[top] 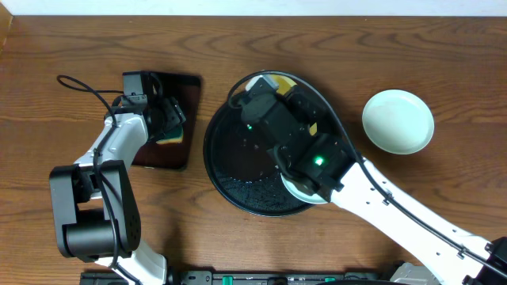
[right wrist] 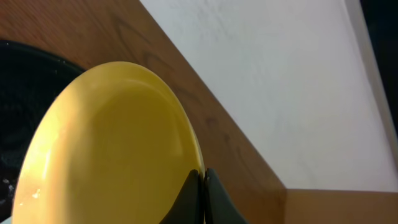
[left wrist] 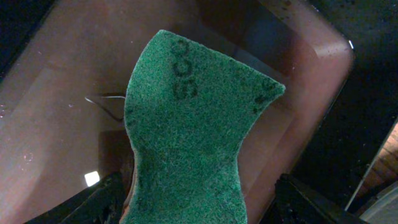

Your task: Clean dirty plates on tray and stack at the side

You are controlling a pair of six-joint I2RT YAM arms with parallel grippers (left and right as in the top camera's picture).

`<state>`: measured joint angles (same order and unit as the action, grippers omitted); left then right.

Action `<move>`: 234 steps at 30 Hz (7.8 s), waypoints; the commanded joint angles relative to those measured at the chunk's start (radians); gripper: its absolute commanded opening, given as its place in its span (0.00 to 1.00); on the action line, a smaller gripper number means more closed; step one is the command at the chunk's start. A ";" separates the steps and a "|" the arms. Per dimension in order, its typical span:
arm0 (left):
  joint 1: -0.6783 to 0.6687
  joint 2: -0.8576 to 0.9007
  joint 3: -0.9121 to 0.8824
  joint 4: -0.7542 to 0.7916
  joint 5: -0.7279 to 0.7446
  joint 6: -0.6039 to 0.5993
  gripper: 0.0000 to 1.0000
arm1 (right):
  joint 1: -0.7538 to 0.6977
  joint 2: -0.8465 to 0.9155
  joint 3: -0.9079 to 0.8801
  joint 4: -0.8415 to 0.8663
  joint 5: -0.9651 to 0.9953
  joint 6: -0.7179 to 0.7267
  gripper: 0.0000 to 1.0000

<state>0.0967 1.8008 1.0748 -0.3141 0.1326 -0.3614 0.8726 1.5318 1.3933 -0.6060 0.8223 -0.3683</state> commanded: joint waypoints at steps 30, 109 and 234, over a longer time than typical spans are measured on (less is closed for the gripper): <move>0.005 -0.002 0.003 -0.002 0.006 0.010 0.78 | -0.536 0.016 0.000 -0.113 -0.883 0.529 0.01; 0.005 -0.002 0.003 -0.002 0.006 0.010 0.79 | -0.298 0.103 0.020 -0.071 -0.364 0.501 0.01; 0.005 -0.002 0.003 -0.002 0.006 0.010 0.79 | -0.940 -0.516 -0.388 -0.542 -0.908 1.033 0.99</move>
<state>0.0967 1.8008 1.0748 -0.3138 0.1326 -0.3614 -0.0917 1.0275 1.0367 -1.1778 -0.1001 0.6308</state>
